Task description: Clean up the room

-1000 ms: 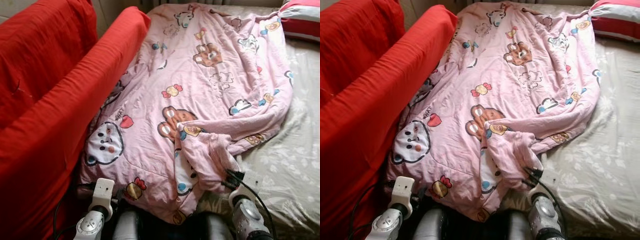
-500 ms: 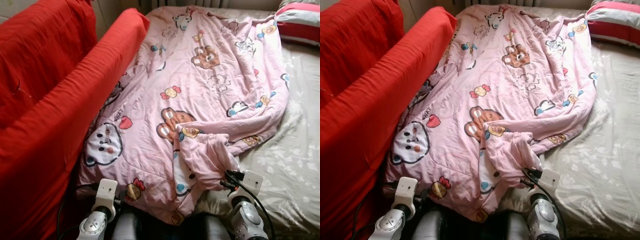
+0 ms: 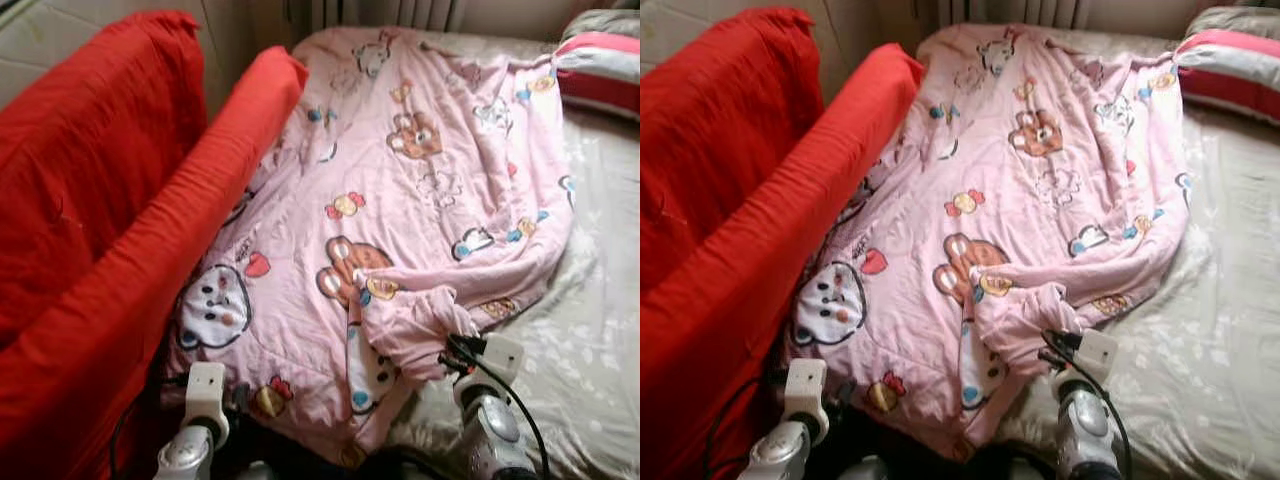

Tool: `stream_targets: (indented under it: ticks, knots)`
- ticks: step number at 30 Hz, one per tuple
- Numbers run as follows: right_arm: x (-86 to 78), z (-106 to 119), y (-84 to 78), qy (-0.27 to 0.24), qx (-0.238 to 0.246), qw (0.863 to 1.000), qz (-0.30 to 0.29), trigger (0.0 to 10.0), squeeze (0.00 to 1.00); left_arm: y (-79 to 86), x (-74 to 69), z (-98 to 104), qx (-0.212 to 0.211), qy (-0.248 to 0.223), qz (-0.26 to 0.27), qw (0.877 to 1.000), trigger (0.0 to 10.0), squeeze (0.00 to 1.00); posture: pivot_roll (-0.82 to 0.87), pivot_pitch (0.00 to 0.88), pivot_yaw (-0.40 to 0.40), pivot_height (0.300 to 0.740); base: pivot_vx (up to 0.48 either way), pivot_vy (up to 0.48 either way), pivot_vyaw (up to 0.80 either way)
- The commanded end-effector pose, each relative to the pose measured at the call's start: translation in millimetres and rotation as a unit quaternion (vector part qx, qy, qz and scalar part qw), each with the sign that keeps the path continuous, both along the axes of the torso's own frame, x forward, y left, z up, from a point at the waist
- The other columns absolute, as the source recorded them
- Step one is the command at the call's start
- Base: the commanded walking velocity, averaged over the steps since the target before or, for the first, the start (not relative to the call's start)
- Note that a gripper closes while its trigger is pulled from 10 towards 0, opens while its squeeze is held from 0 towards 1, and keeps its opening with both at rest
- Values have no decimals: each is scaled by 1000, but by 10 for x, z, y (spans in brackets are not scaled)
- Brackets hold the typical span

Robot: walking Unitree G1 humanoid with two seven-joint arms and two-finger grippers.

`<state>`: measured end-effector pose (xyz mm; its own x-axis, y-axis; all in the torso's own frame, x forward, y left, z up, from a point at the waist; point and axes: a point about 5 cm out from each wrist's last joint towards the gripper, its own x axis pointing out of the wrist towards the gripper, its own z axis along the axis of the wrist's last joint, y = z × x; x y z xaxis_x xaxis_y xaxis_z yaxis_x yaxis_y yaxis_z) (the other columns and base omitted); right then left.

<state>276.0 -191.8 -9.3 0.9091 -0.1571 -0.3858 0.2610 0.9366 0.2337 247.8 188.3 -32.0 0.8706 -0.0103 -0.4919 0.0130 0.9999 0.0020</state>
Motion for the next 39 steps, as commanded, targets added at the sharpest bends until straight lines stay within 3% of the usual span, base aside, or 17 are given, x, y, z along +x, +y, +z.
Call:
stream_targets:
  ticks: [1, 10, 26, 39]
  knots:
    - [-51, -43, 30, 3, -1, 1000, 11, 10000, 0, 37, -198, -170, 1, 54, 9, 999, 10000, 0, 15, 204, 20, 740, 0, 0, 0]
    - [-27, -14, 59, -7, -7, 1000, 16, 10000, 0, 7, -271, -238, -7, 79, 2, 997, 10000, 0, 10, 208, 19, 740, 0, 0, 0]
    - [-26, -14, 38, -4, -12, 1000, 9, 10000, 0, 233, -444, -322, -2, 117, 16, 993, 10000, 0, 13, 212, 23, 740, 0, 0, 0]
    - [-37, -29, 51, 1, -13, 1000, 11, 10000, 0, 102, -457, -353, -3, 120, -1, 993, 10000, 0, 16, 207, 21, 740, 0, -219, 0]
